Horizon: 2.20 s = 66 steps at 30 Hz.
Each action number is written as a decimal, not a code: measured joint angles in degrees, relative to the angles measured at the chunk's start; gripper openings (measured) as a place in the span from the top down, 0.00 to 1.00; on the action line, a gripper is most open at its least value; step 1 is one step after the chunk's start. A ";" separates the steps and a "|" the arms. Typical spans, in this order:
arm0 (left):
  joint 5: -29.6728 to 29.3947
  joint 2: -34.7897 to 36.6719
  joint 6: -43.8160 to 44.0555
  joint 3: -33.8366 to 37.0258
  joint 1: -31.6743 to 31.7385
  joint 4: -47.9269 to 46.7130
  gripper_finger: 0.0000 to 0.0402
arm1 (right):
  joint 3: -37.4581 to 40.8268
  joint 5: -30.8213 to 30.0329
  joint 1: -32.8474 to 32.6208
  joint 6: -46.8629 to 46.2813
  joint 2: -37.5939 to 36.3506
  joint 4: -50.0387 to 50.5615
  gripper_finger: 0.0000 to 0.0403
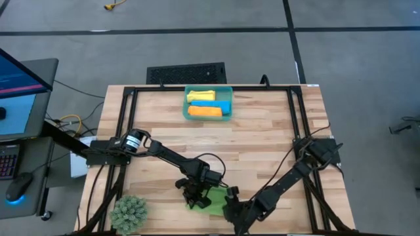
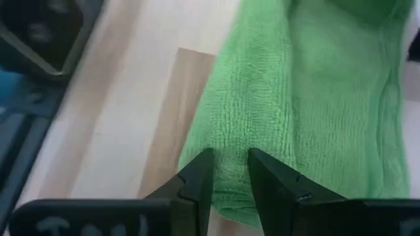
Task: Roll microfiber towels into tight, uniform cylinder then place into a basket
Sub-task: Roll the green microfiber towel
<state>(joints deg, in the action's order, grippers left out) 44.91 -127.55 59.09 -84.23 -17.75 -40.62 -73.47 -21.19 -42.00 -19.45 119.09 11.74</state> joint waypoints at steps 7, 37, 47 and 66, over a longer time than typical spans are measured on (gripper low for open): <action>-0.49 0.02 -1.44 0.00 -0.16 0.11 0.96 | -0.17 0.01 0.52 -2.59 1.24 0.62 0.70; -17.55 6.60 -17.32 0.18 -0.92 -4.06 0.68 | -0.13 1.64 0.44 -4.60 1.33 1.06 0.70; -30.41 15.48 -18.15 0.22 -7.45 -8.05 0.68 | -0.09 1.64 0.41 -4.60 1.37 1.06 0.70; -56.04 8.22 -32.85 0.06 -23.13 5.02 0.68 | -0.07 1.80 0.52 -4.60 1.42 1.08 0.70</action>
<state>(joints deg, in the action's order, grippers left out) -11.13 -119.32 26.23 -84.17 -40.89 -35.60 -73.54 -19.39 -41.47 -24.05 120.51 12.82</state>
